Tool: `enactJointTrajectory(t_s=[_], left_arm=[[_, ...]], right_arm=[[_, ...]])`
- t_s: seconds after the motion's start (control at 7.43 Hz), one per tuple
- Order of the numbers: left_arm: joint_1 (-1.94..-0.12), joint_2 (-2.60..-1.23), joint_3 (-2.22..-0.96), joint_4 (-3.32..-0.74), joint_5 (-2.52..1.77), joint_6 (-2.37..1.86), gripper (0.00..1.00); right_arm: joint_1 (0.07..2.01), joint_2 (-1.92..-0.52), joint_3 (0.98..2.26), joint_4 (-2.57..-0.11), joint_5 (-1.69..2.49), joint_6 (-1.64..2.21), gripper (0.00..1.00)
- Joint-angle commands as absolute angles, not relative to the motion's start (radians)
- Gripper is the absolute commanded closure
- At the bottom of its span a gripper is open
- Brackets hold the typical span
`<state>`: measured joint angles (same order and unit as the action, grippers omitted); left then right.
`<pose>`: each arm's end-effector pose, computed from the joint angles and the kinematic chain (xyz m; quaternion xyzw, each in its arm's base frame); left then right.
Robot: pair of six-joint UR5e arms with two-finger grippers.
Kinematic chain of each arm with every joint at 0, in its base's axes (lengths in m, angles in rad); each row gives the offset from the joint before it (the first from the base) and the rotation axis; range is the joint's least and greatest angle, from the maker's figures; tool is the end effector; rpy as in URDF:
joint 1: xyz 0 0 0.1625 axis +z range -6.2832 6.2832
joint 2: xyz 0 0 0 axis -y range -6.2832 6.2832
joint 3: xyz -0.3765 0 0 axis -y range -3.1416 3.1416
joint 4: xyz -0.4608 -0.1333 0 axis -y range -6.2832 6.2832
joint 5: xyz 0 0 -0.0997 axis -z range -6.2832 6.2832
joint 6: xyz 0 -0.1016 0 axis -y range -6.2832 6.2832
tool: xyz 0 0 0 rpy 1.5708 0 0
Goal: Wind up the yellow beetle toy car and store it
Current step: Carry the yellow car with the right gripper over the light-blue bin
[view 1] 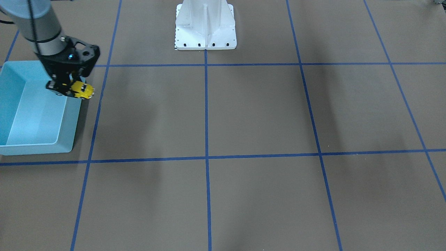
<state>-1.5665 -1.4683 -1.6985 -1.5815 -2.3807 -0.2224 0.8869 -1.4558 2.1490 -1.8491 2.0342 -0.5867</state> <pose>-0.0575 -0.5245 0.5918 -0.0282 0.3932 -0.0930 0.9143 -0.2639 -0.4629 0.2850 0.1893 -0.2342 -0.6032 0.7385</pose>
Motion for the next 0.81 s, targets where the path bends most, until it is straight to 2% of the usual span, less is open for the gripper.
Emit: enactJointTrajectory(t_s=[0.0,0.27,0.67], left_arm=[[-1.566,-1.471,-1.695,-1.582,-2.381,-0.224,0.0],[-1.566,-1.476,-1.69,-1.582,-2.378,-0.224,0.0],[-1.565,-1.482,-1.684,-1.58,-2.378,-0.229,0.0]], right_arm=[[1.0,-1.703,2.076,-1.548,2.116,-0.731,1.0],[1.005,-1.733,1.884,-1.239,2.16,-0.729,1.0],[0.996,-1.723,1.819,-1.229,2.16,-0.73,1.0]])
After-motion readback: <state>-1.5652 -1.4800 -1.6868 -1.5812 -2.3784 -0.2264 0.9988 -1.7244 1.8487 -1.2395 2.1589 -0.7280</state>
